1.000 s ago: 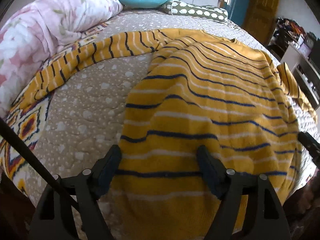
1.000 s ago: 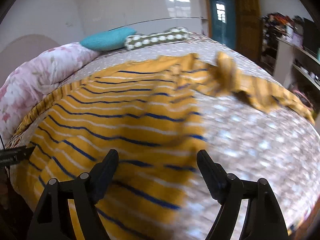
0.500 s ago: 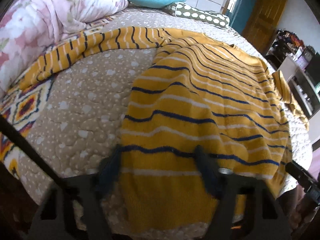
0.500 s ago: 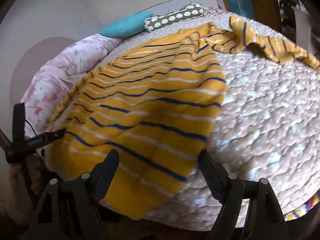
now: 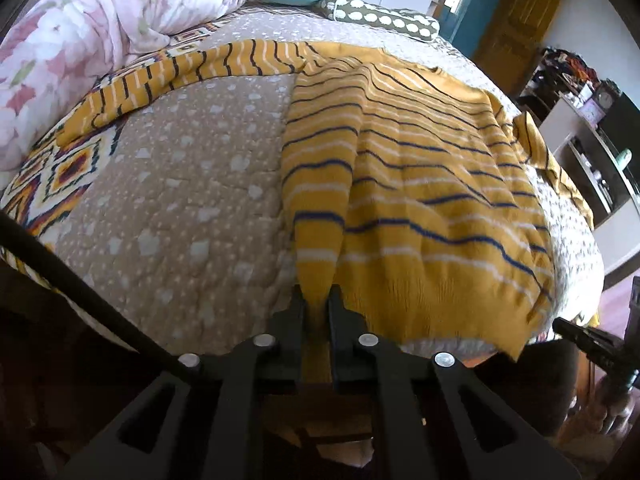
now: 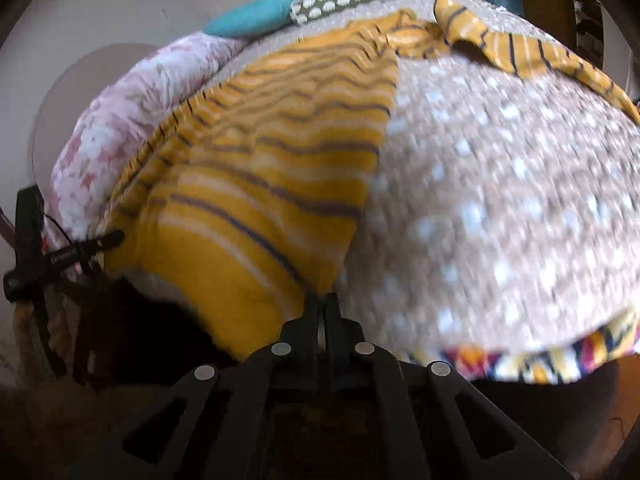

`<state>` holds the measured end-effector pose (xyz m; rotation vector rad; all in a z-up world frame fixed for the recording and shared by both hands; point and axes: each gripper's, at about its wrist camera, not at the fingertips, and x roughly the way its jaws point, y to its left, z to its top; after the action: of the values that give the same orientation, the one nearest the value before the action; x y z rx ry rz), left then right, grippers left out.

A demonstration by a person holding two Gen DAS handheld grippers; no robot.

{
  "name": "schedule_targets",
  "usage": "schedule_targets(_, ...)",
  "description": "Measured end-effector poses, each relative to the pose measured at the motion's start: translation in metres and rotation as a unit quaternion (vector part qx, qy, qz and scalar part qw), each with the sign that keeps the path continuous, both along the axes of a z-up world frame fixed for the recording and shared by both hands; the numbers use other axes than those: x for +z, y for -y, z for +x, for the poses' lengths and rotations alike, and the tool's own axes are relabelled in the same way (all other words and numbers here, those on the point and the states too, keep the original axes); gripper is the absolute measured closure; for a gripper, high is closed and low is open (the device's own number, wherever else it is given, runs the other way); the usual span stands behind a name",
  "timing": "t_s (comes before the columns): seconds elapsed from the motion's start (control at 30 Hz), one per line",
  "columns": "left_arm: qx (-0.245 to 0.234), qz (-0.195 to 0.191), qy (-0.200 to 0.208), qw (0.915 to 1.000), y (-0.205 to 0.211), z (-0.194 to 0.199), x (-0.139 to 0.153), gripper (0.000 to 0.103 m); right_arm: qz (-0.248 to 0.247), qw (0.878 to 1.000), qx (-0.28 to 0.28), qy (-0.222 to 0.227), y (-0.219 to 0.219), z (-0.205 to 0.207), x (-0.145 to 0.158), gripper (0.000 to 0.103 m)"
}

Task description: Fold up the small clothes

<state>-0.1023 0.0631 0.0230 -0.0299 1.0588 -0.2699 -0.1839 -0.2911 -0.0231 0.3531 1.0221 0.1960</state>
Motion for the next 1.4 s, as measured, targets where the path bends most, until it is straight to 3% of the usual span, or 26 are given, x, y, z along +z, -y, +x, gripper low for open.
schedule_targets(0.07, -0.009, 0.003, 0.022, 0.9997, -0.001, -0.006, 0.009, 0.085, -0.038, 0.999, -0.033, 0.017, 0.016, -0.005, 0.006, 0.1)
schedule_targets(0.13, -0.013, 0.008, 0.049, 0.9987, 0.001, -0.009, 0.02, 0.057, -0.059, 0.993, -0.099, 0.038, 0.044, 0.0, 0.015, 0.096)
schedule_targets(0.2, -0.012, 0.014, 0.089, 0.9959, 0.006, -0.009, 0.032, 0.033, -0.039, 0.979, -0.187, 0.076, 0.085, 0.003, 0.021, 0.073)
schedule_targets(0.23, -0.01, 0.017, 0.102, 0.9946, 0.008, -0.006, 0.036, 0.028, -0.02, 0.968, -0.229, 0.103, 0.107, 0.003, 0.022, 0.045)
schedule_targets(0.27, -0.008, 0.027, 0.117, 0.9928, 0.014, -0.002, 0.039, 0.028, -0.006, 0.953, -0.277, 0.123, 0.131, 0.004, 0.021, 0.032)
schedule_targets(0.37, -0.026, 0.045, 0.12, 0.9914, 0.034, 0.019, 0.038, 0.027, 0.028, 0.929, -0.351, 0.113, 0.187, 0.02, 0.016, 0.033)
schedule_targets(0.43, -0.036, 0.048, 0.117, 0.9914, 0.046, 0.031, 0.034, 0.027, 0.05, 0.92, -0.373, 0.107, 0.21, 0.029, 0.015, 0.033)
schedule_targets(0.63, -0.049, 0.053, 0.099, 0.9925, 0.083, 0.09, 0.012, 0.023, 0.087, 0.911, -0.39, 0.1, 0.256, 0.063, 0.017, 0.033)
schedule_targets(0.77, -0.037, 0.087, 0.11, 0.9894, 0.097, 0.129, -0.004, 0.023, 0.087, 0.904, -0.409, 0.086, 0.266, 0.084, 0.013, 0.033)
schedule_targets(0.87, -0.03, 0.103, 0.086, 0.9904, 0.102, 0.149, -0.022, 0.022, 0.09, 0.899, -0.42, 0.082, 0.275, 0.091, 0.006, 0.033)
schedule_targets(0.97, -0.011, 0.102, 0.074, 0.992, 0.099, 0.159, -0.039, 0.005, 0.099, 0.895, -0.429, 0.078, 0.291, 0.1, 0.001, 0.033)
schedule_targets(1.03, -0.003, 0.087, 0.064, 0.9941, 0.095, 0.163, -0.042, 0.0, 0.096, 0.895, -0.431, 0.069, 0.3, 0.104, -0.001, 0.041)
schedule_targets(1.07, -0.003, 0.078, 0.056, 0.9954, 0.093, 0.166, -0.043, 0.0, 0.093, 0.894, -0.433, 0.063, 0.304, 0.106, -0.002, 0.059)
schedule_targets(1.1, -0.004, 0.074, 0.054, 0.9958, 0.092, 0.166, -0.044, 0.0, 0.094, 0.894, -0.435, 0.058, 0.309, 0.106, -0.003, 0.07)
schedule_targets(1.13, -0.004, 0.071, 0.055, 0.9959, 0.091, 0.166, -0.045, 0.0, 0.1, 0.892, -0.437, 0.053, 0.317, 0.106, -0.004, 0.091)
schedule_targets(1.2, -0.005, 0.071, 0.06, 0.9957, 0.092, 0.164, -0.046, 0.0, 0.101, 0.881, -0.458, 0.059, 0.336, 0.095, 0.002, 0.097)
schedule_targets(1.33, -0.008, 0.072, 0.064, 0.9953, 0.093, 0.162, -0.046, 0.0, 0.059, 0.847, -0.523, 0.076, 0.376, 0.063, 0.03, 0.098)
schedule_targets(1.4, -0.008, 0.073, 0.066, 0.9951, 0.093, 0.162, -0.047, 0.0, 0.055, 0.842, -0.532, 0.075, 0.388, 0.056, 0.041, 0.098)
